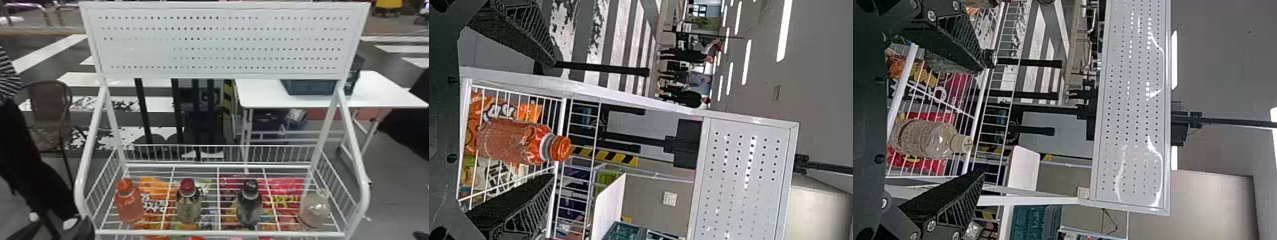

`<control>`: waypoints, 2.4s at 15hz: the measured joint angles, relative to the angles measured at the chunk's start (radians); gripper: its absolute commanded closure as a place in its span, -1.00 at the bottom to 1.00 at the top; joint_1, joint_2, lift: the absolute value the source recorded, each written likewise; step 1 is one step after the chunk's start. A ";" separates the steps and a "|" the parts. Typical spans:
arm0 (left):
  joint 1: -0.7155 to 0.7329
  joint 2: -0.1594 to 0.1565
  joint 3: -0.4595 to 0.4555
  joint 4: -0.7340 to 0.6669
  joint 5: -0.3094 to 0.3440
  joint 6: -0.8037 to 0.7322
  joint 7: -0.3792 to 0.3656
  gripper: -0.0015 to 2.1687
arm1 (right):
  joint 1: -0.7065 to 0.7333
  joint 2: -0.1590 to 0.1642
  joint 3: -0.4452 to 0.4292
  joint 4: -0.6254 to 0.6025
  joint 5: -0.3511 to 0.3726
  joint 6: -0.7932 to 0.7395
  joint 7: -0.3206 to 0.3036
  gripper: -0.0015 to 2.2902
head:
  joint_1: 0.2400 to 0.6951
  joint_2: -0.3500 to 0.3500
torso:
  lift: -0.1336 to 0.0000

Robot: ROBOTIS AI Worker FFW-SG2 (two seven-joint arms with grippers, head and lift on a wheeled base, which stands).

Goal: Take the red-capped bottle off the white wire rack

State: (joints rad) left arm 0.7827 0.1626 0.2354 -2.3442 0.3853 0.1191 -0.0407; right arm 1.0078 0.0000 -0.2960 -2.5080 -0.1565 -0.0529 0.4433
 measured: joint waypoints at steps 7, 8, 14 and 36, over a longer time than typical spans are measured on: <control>0.058 0.036 -0.166 0.107 -0.102 -0.242 0.012 -0.93 | -0.005 0.000 0.003 0.006 0.000 -0.001 0.000 -0.86 | 0.14 0.00 | 1.00; 0.056 0.052 -0.221 0.151 -0.134 -0.295 0.030 -0.93 | -0.006 0.000 0.005 0.006 0.000 -0.002 0.000 -0.86 | 0.14 0.00 | 1.00; -0.107 0.105 -0.521 0.439 -0.251 -0.514 0.179 -0.95 | -0.005 0.000 0.009 0.010 0.001 -0.003 0.000 -0.86 | 0.14 0.00 | 1.00; -0.750 0.037 -0.688 0.995 -0.232 -0.368 0.298 -0.94 | -0.012 0.000 0.006 0.024 0.040 0.028 0.000 -0.86 | 0.14 0.00 | 1.00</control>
State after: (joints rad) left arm 0.0324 0.1995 -0.4523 -1.3488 0.1529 -0.2491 0.2575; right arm 0.9955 0.0000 -0.2898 -2.4841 -0.1165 -0.0252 0.4433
